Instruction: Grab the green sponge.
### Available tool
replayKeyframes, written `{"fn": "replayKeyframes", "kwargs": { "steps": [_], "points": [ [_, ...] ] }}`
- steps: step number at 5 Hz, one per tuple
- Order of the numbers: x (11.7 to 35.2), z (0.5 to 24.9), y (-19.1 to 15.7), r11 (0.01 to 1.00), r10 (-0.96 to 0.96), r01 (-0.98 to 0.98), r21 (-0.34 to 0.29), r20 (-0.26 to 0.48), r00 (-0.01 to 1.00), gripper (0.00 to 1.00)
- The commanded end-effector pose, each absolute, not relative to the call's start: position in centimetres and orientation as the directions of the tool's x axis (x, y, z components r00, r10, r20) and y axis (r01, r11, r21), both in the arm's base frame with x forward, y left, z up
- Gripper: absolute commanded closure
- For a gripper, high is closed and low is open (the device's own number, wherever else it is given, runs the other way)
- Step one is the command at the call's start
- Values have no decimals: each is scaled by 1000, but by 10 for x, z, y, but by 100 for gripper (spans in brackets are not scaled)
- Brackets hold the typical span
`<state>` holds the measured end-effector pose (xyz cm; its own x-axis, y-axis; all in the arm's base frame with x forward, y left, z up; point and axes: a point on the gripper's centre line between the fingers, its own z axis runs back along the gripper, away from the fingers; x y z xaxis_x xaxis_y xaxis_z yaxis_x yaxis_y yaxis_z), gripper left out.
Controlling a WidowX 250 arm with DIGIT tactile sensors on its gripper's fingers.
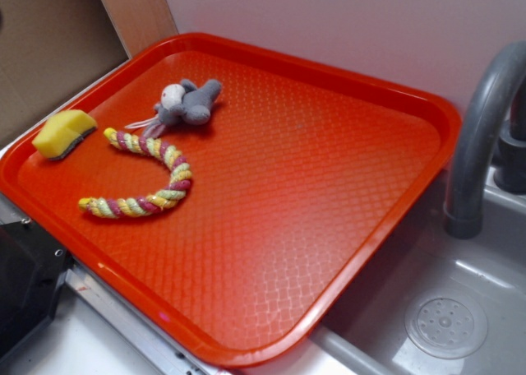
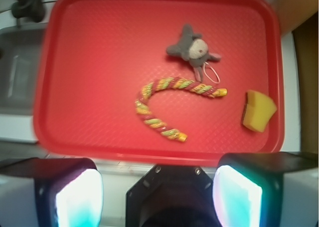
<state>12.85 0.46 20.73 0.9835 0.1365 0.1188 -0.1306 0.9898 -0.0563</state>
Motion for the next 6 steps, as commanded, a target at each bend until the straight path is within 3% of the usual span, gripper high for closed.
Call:
{"fn": "replayKeyframes", "kwargs": {
  "steps": [1, 2, 5, 6],
  "points": [
    [157, 161, 79, 934, 349, -357, 0, 198, 916, 0],
    [166, 130, 117, 904, 413, -425, 49, 157, 897, 0],
    [144, 70, 121, 903, 400, -404, 149, 58, 915, 0],
    [154, 51, 134, 895, 414, -415, 161, 39, 909, 0]
  ]
}}
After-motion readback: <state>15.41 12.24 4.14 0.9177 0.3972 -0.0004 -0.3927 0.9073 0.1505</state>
